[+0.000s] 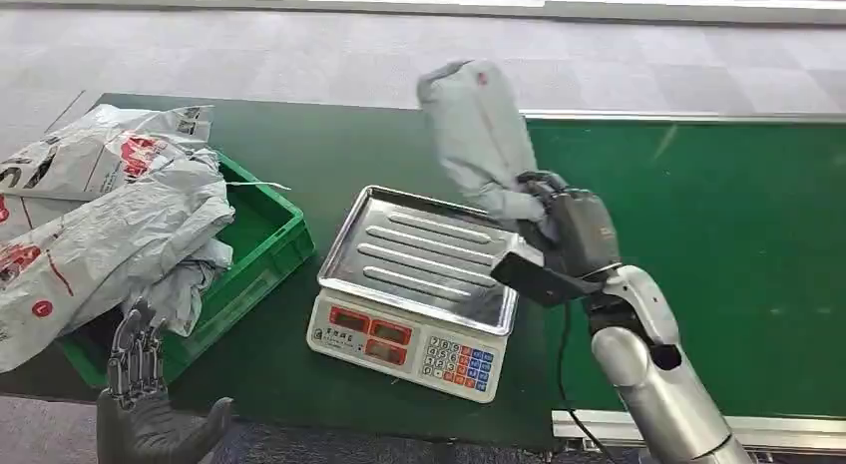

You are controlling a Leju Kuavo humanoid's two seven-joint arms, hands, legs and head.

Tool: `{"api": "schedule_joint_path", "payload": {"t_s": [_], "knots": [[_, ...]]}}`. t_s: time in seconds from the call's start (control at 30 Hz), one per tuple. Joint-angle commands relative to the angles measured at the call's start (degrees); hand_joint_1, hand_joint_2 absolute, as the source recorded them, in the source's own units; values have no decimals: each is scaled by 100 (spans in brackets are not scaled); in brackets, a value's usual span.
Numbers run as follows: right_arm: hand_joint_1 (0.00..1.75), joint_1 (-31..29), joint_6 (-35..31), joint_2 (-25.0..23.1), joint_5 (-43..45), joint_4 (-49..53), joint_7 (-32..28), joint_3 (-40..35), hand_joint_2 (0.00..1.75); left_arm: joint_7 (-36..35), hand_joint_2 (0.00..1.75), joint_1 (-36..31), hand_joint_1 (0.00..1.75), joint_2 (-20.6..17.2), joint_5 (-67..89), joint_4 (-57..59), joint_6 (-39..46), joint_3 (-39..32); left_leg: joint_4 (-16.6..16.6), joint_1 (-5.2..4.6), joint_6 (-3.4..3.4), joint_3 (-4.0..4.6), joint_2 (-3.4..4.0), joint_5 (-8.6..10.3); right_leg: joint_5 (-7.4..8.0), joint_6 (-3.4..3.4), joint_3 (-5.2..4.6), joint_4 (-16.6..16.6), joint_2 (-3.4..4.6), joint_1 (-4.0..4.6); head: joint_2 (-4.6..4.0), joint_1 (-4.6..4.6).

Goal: Moved the parcel from conveyor to table for the left to box.

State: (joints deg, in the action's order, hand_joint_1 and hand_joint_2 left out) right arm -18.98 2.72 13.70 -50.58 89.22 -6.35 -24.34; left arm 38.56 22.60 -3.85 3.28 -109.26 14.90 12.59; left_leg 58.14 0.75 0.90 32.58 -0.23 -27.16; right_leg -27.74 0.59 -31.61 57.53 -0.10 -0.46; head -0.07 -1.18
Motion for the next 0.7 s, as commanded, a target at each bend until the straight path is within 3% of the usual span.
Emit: {"api": "schedule_joint_path", "payload": {"t_s": [0.03,0.7], "knots": [[175,-688,836,-277,-38,-1337,671,-1682,175,-180,175,97,0,313,151,61,-292,-722,-11,-2,3,-8,19,5,8,-3,0,-7,17,-1,0,0],[175,-686,824,-224,-13,-1266,628,-1637,175,-190,175,86,0,353,177,75,-329,-748,-3,-2,0,12,-10,8,4,-2,-11,-1,-15,-2,0,0]]}}
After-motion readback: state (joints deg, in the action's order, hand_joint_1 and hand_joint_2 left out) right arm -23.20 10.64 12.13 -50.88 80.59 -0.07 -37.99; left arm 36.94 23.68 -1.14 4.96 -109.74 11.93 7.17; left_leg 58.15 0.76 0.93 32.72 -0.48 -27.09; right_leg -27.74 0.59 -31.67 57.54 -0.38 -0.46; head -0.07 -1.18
